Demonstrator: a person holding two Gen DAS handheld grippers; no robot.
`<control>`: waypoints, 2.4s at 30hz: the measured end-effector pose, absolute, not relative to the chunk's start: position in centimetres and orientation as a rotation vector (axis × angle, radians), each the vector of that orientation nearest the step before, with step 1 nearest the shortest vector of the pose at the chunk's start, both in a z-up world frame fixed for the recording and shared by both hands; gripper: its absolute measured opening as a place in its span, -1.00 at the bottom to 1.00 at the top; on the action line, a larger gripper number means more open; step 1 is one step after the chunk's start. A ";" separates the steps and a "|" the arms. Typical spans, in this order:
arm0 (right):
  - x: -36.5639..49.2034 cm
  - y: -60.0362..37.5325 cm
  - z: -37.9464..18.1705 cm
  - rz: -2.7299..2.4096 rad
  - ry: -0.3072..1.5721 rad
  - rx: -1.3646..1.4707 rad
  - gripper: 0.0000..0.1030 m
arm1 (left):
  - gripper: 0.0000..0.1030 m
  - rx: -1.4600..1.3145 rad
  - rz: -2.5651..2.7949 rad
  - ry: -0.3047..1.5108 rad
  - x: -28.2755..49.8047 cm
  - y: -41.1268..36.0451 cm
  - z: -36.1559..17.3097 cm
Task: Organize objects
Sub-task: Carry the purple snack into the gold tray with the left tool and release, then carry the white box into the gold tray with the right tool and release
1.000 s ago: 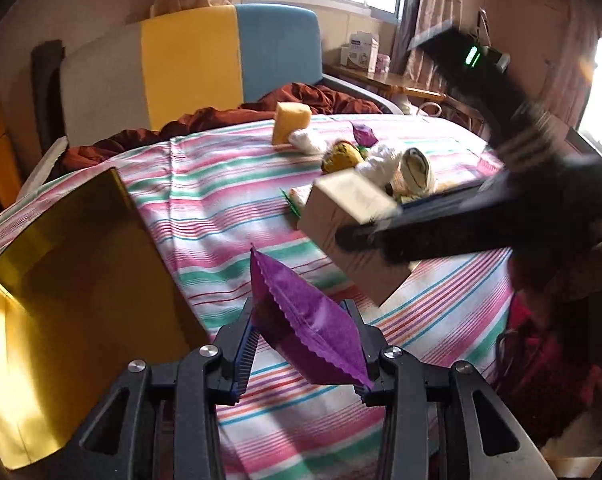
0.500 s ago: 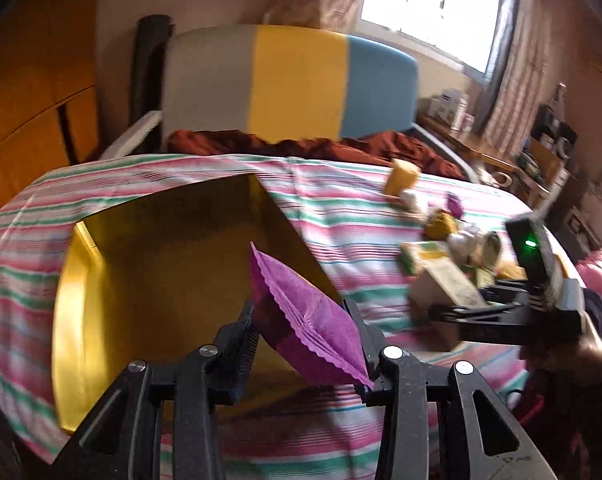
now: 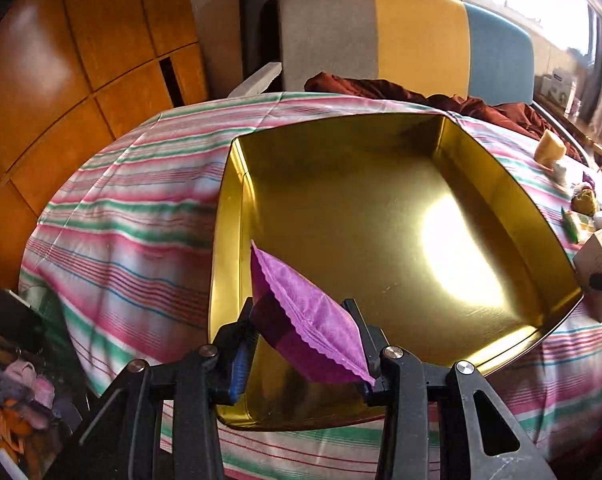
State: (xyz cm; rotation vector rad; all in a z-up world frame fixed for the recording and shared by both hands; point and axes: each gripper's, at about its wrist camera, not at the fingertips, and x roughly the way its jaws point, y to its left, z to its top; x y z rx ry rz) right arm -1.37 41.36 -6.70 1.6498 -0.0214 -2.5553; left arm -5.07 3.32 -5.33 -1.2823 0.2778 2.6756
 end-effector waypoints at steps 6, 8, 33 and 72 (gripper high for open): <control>-1.4 41.3 -6.7 -2.557 -0.016 1.650 -0.01 | -0.19 -1.294 2.707 0.259 -5.0 2.6 -6.5; -1.4 41.4 -6.7 -2.557 -0.019 1.650 -0.01 | -0.18 -1.298 2.711 0.246 -5.0 2.5 -6.6; -1.1 41.1 -7.0 -2.576 0.009 1.675 0.00 | 0.38 -1.148 2.781 0.030 -2.4 1.4 -2.5; -8.5 15.1 -3.9 -2.233 0.272 1.394 0.00 | 0.57 -1.182 2.840 -0.202 -0.8 -5.4 -2.4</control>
